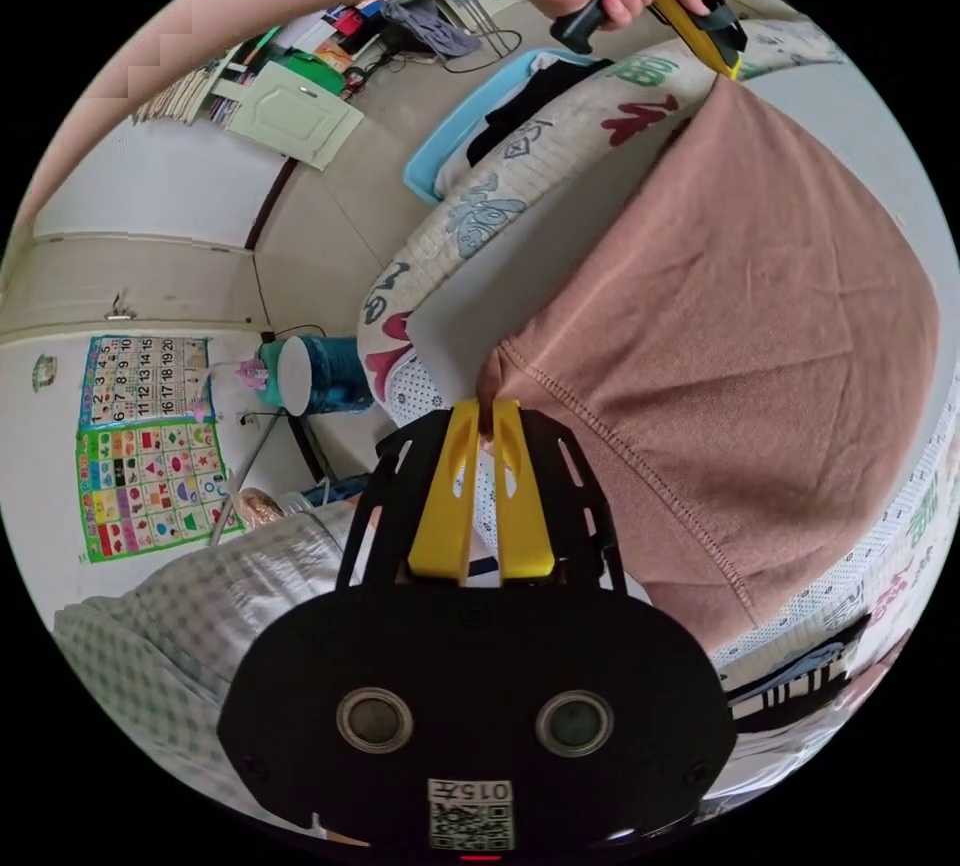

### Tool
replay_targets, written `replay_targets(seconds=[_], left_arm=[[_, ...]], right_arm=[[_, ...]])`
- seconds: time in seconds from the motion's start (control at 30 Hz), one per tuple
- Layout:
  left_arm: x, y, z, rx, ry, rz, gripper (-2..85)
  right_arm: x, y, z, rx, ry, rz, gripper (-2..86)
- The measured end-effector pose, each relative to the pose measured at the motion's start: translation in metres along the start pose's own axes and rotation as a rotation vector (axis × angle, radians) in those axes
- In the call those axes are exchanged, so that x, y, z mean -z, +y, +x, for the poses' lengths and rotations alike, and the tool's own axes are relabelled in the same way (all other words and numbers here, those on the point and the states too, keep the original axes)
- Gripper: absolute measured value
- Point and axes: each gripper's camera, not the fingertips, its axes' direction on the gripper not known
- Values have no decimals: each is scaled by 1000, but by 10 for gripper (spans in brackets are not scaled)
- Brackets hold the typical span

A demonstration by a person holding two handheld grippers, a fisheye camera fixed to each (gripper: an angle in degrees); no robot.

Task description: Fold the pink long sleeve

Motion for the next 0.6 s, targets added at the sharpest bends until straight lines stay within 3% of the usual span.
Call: replay_targets(seconds=[0.13, 0.33, 0.43, 0.6], left_arm=[[-19, -7, 24, 7, -10, -89, 10], [7, -11, 54, 53, -117, -123, 25], [53, 11, 73, 66, -167, -59, 43], [132, 73, 149, -145, -26, 60, 79]], right_arm=[[-44, -14, -10, -1, -94, -86, -2], [-89, -34, -28, 27, -101, -57, 30], [-99, -34, -43, 96, -24, -4, 45], [-120, 10, -52, 196, 149, 4, 67]])
